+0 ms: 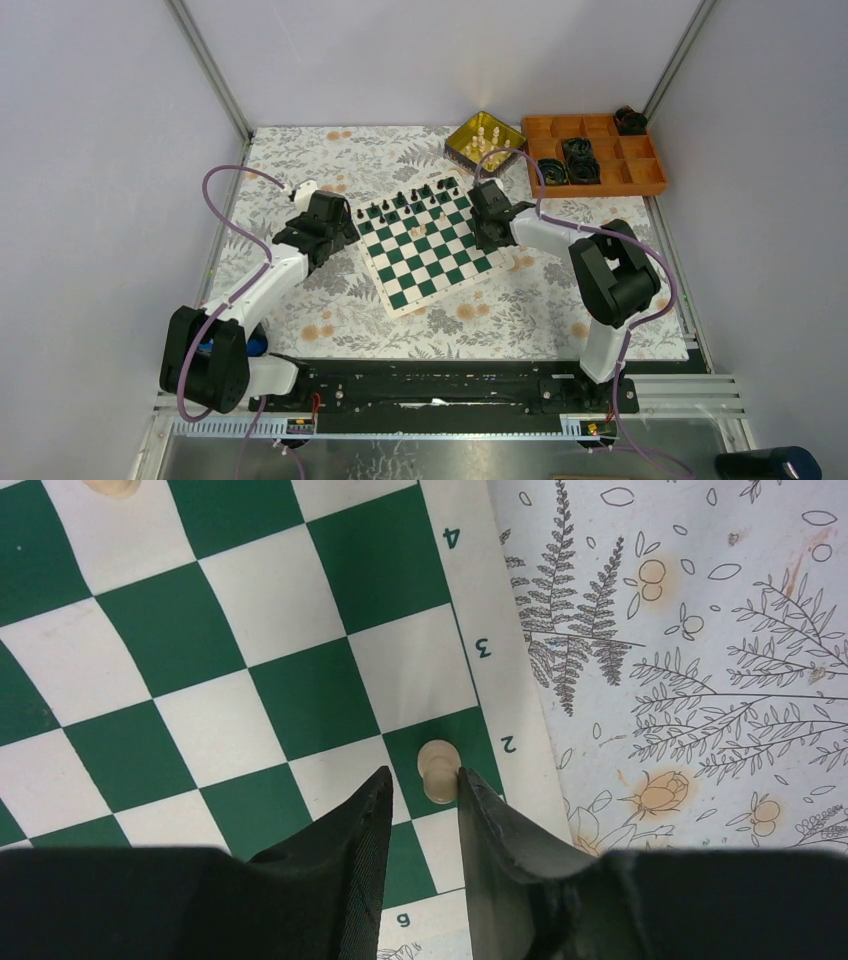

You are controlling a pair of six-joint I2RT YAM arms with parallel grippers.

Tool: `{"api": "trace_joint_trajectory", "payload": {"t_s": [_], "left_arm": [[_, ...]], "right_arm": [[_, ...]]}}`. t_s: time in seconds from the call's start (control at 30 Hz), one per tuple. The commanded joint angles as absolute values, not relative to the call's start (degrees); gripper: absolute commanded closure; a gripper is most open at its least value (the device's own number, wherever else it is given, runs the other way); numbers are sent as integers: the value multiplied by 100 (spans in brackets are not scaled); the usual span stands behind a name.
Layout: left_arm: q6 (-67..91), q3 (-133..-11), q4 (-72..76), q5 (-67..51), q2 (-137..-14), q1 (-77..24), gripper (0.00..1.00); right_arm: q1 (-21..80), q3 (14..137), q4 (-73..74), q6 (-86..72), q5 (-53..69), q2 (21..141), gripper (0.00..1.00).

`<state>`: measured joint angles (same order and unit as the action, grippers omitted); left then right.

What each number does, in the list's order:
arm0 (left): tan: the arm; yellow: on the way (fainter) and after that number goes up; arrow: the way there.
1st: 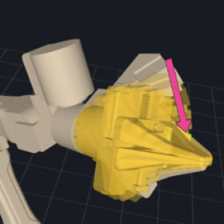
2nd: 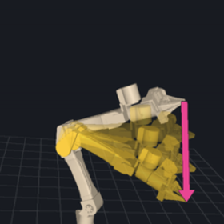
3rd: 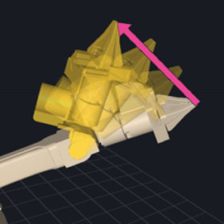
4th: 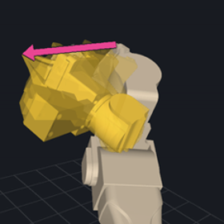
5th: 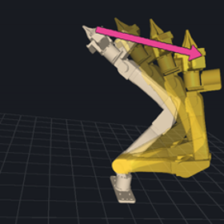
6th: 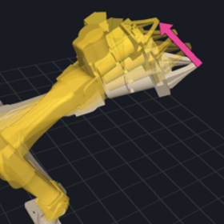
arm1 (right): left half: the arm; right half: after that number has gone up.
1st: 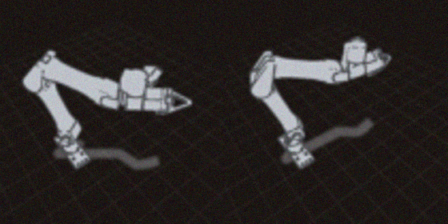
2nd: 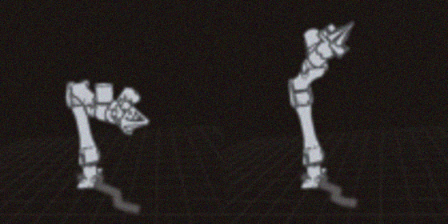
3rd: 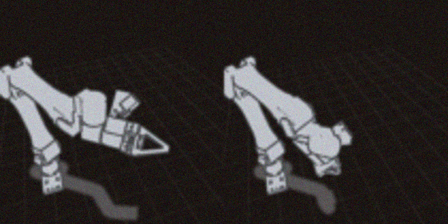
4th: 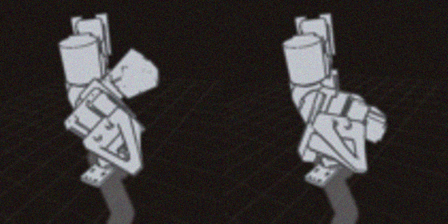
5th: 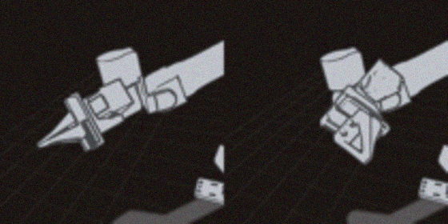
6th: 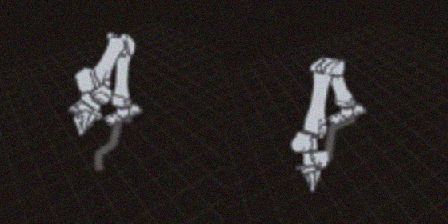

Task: Set up the chess pieces on the board
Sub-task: Place the chess piece on the chessboard, then pick up the chess piece from the chessboard.

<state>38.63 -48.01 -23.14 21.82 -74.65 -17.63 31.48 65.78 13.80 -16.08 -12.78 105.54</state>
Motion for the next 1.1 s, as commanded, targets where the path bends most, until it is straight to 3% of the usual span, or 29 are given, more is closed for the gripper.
{"api": "trace_joint_trajectory", "payload": {"t_s": [0.0,0.17,0.5,1.07], "left_arm": [[3813,-4777,-2266,2192,-7318,-1802,17],[3816,-4796,-2271,2223,-7281,-1802,17],[3784,-4933,-2278,2294,-7403,-1802,16],[3737,-5019,-2161,2338,-7657,-1801,16]], "right_arm": [[3210,6953,1477,-1512,-1509,10315,63],[3208,7383,1597,-1372,-1522,10389,62],[3214,8925,1870,-1026,-928,11452,48],[3317,10413,2247,-869,-363,12691,46]]}}
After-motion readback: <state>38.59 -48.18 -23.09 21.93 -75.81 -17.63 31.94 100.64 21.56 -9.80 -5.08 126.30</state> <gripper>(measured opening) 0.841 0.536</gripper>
